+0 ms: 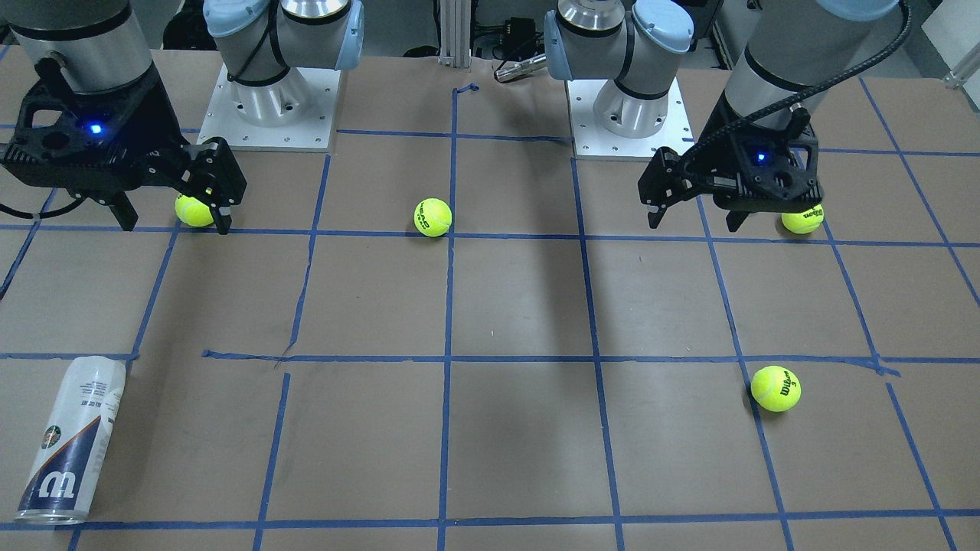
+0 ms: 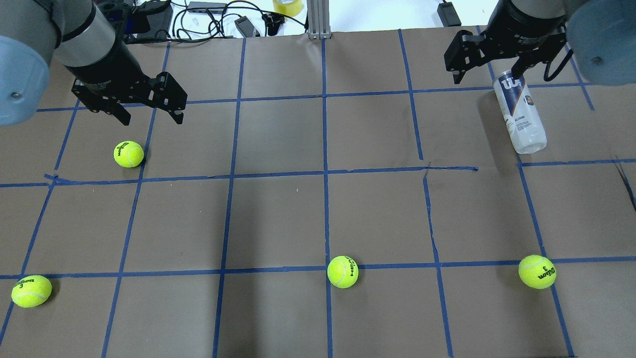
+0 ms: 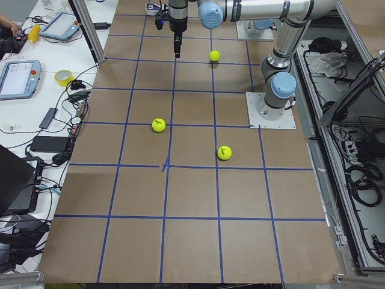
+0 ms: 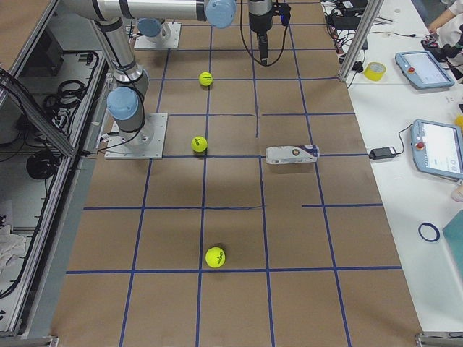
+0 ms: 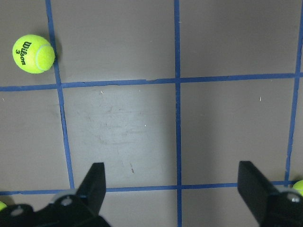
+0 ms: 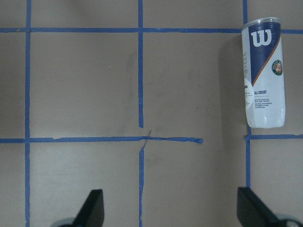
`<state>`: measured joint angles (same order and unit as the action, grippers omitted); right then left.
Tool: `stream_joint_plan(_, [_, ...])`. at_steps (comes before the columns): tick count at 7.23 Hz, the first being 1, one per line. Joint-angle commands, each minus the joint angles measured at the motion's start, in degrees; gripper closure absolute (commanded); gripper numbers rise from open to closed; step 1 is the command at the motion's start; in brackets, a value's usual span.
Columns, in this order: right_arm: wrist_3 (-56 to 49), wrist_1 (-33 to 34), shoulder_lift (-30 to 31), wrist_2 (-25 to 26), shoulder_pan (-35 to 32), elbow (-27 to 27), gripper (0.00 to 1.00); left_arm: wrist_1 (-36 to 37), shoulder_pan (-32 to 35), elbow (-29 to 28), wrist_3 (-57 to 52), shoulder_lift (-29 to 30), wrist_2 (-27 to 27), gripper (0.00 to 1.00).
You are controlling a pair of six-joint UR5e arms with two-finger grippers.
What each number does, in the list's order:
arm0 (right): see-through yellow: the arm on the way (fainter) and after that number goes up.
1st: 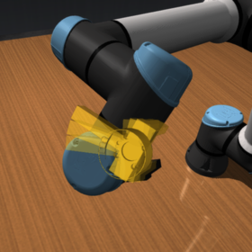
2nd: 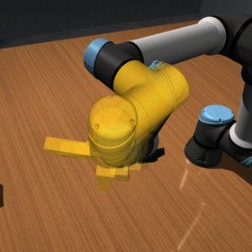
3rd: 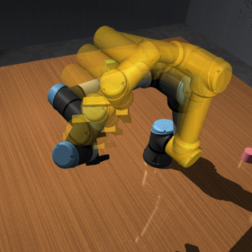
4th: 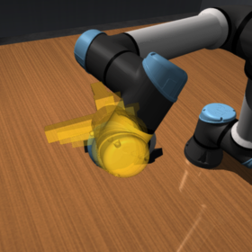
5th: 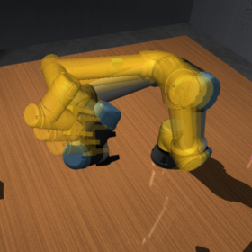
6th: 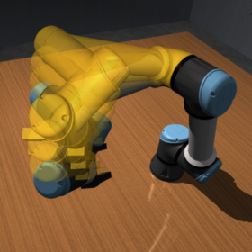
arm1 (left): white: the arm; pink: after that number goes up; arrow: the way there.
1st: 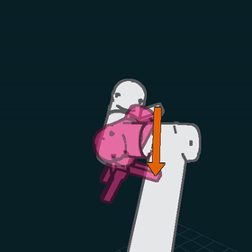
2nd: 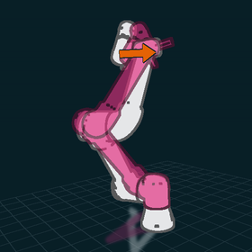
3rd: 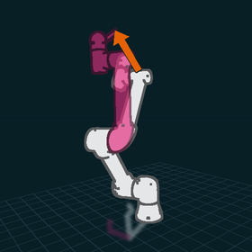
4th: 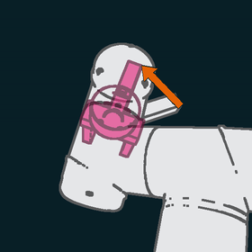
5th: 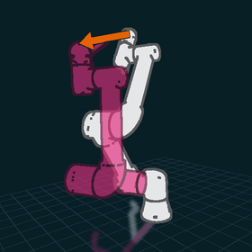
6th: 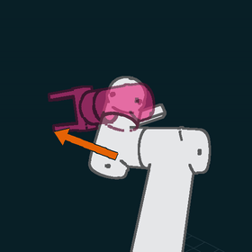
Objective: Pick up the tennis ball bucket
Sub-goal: 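Lower the right gripper over the upright white Wilson tennis ball can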
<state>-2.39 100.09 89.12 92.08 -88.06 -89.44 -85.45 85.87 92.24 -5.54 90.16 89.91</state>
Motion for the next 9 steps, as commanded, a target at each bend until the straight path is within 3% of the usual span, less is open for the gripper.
stream_joint_plan(1, [0.1,0.54,-0.61,-0.4,0.0,-0.03,0.0,0.02,0.0,0.04,0.0,-0.07,0.0,0.0])
stream_joint_plan(2, [-0.07,0.81,-2.79,-0.41,0.87,1.62,0.0,0.02,0.0,0.04,0.0,-0.07,0.0,0.0])
stream_joint_plan(3, [-0.85,0.29,-7.25,0.55,3.4,7.47,0.0,0.02,0.0,0.04,0.0,-0.07,0.0,0.0])
stream_joint_plan(6, [-13.57,0.81,-28.4,-0.58,13.42,25.32,0.01,-0.07,0.0,0.13,0.0,-0.16,0.09,0.0])
stream_joint_plan(7, [-16.04,1.94,-33.26,-0.67,15.53,28.59,0.02,-0.07,0.0,0.13,0.0,-0.16,0.17,0.0])
stream_joint_plan(9, [-19.31,9.93,-39.87,-0.15,16.52,28.45,0.01,-0.16,0.0,0.13,0.0,-0.16,0.18,0.0])
